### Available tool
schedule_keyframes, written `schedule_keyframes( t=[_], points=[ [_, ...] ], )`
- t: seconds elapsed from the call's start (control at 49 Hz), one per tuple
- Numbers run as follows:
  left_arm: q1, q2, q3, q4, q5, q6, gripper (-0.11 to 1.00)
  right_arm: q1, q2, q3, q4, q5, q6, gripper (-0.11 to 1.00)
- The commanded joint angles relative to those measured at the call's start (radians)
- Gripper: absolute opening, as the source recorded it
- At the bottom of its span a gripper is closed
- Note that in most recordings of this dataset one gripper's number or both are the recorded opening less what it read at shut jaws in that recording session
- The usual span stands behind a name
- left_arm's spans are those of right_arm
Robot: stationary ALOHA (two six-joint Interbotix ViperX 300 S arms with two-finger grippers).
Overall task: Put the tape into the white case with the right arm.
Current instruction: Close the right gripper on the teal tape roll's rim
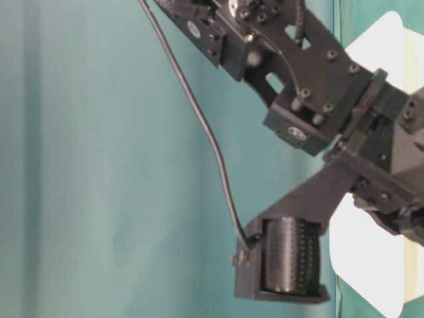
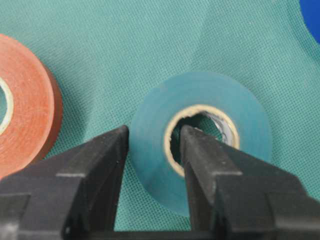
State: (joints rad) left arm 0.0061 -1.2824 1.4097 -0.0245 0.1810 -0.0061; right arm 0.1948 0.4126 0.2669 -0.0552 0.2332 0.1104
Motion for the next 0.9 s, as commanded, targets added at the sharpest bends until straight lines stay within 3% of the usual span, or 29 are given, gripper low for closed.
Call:
schedule_keyframes(
  t=[0.0, 0.878],
  points=[
    [0.003, 0.005, -0.012, -0.002, -0.009, 0.0, 0.01, -0.002, -0.017, -0.017, 0.002, 0.003, 0.002, 0.03],
    [0.003, 0.005, -0.012, -0.002, -0.009, 0.0, 0.01, 0.002, -0.17, -0.044, 0.002, 0.054, 0.002, 0.01]
  ],
)
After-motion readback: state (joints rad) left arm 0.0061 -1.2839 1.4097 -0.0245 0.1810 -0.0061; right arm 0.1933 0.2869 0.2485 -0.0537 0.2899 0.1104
